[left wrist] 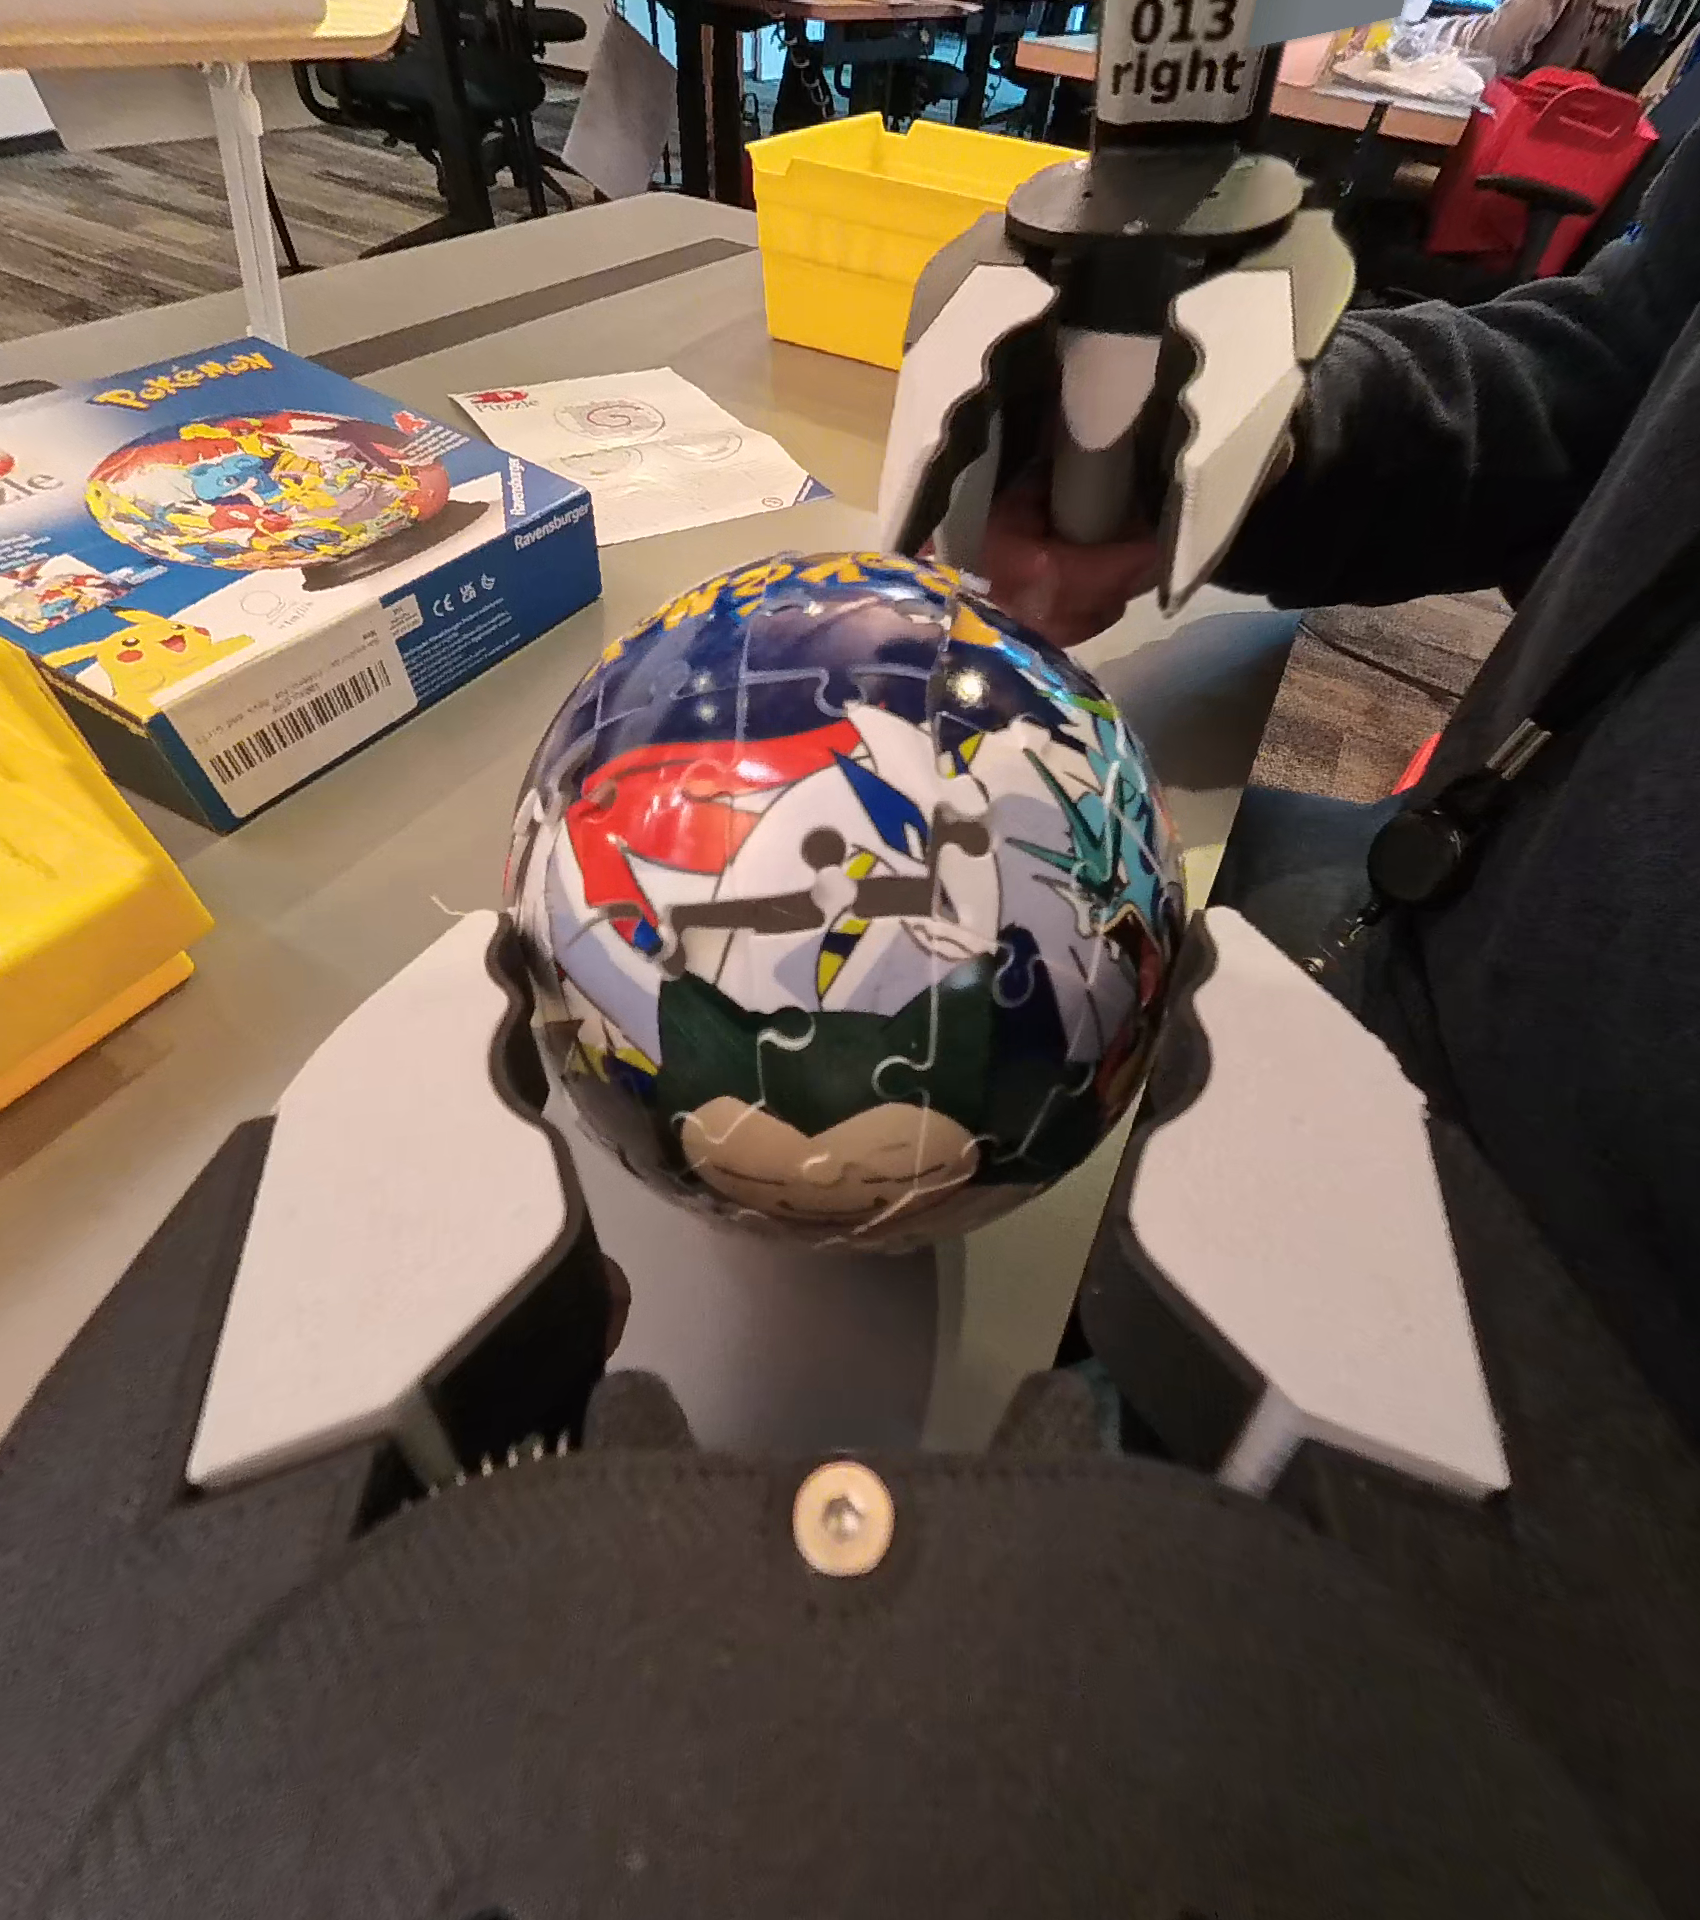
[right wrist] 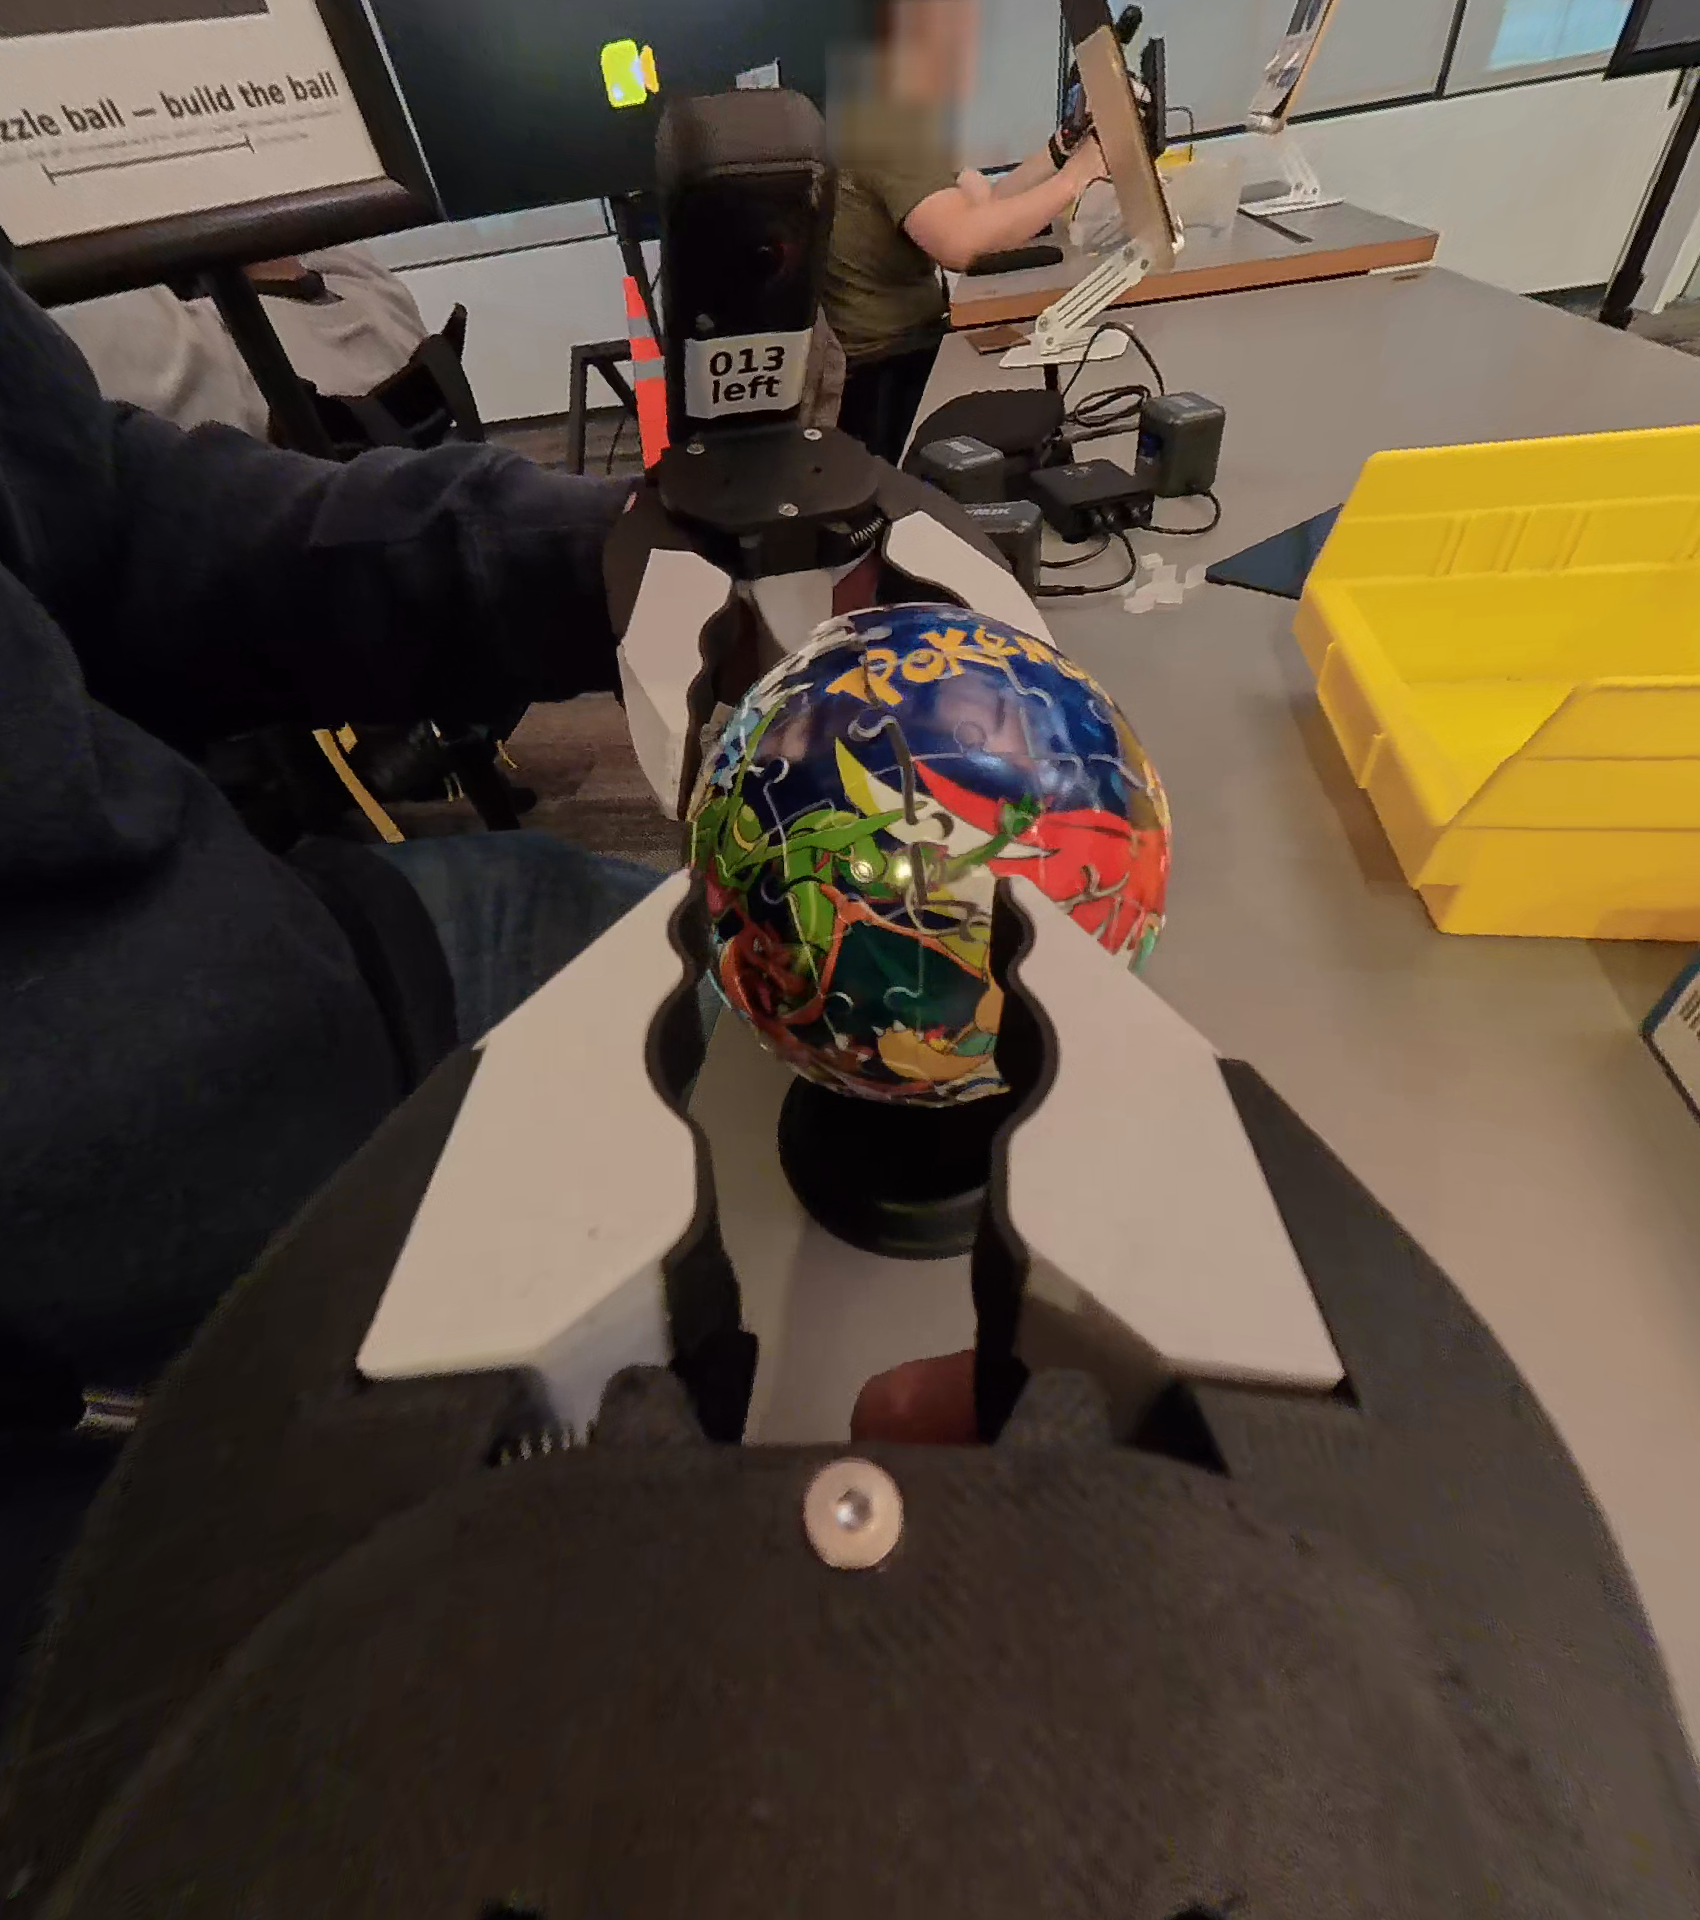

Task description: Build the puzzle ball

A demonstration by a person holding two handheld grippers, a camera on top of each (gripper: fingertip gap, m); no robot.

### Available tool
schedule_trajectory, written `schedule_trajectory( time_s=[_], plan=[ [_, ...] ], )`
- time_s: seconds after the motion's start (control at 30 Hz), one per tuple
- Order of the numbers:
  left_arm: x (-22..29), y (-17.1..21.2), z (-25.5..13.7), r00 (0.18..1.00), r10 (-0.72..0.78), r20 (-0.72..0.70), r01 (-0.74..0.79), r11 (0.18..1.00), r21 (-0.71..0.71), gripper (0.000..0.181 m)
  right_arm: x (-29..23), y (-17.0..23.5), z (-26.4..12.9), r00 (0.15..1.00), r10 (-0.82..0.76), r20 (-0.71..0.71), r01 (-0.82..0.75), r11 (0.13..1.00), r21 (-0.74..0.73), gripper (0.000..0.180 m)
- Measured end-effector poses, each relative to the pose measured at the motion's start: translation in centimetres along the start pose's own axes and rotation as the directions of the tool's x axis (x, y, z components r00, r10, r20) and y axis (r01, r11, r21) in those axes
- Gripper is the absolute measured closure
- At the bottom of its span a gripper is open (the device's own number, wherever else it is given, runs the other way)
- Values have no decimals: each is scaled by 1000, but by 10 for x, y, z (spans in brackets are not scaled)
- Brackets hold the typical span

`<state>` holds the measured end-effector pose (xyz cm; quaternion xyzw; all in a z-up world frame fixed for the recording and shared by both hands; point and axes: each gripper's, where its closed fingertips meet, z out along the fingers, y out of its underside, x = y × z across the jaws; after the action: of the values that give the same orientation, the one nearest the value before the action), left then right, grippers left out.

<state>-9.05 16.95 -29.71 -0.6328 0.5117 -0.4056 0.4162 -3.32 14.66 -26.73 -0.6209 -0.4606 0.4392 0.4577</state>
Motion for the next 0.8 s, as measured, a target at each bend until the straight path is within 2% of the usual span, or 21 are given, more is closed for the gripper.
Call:
schedule_trajectory(
  time_s=[0.17, 0.23, 0.5, 0.7, 0.8],
  plan=[
    [-1, 0, 0, 1000, -9, -1, 9, 1000, 3, 66, -2, 2, 7, 998, -68, -6, 68, 997, -21, 130],
    [-1, 0, 0, 1000, -16, -1, 16, 1000, 8, 66, -4, 2, 6, 997, -75, 5, 75, 997, -27, 136],
    [-3, -1, -2, 1000, -25, 3, 25, 1000, 12, 67, -4, 6, 8, 995, -100, 0, 100, 994, -46, 139],
    [-9, -10, -5, 998, 6, 60, -7, 1000, 12, 62, -4, 6, 8, 995, -99, 6, 99, 994, -46, 138],
    [-7, -23, -3, 991, 86, 98, -86, 996, -3, 59, -3, 7, 8, 996, -88, 9, 88, 995, -45, 138]
  ],
)
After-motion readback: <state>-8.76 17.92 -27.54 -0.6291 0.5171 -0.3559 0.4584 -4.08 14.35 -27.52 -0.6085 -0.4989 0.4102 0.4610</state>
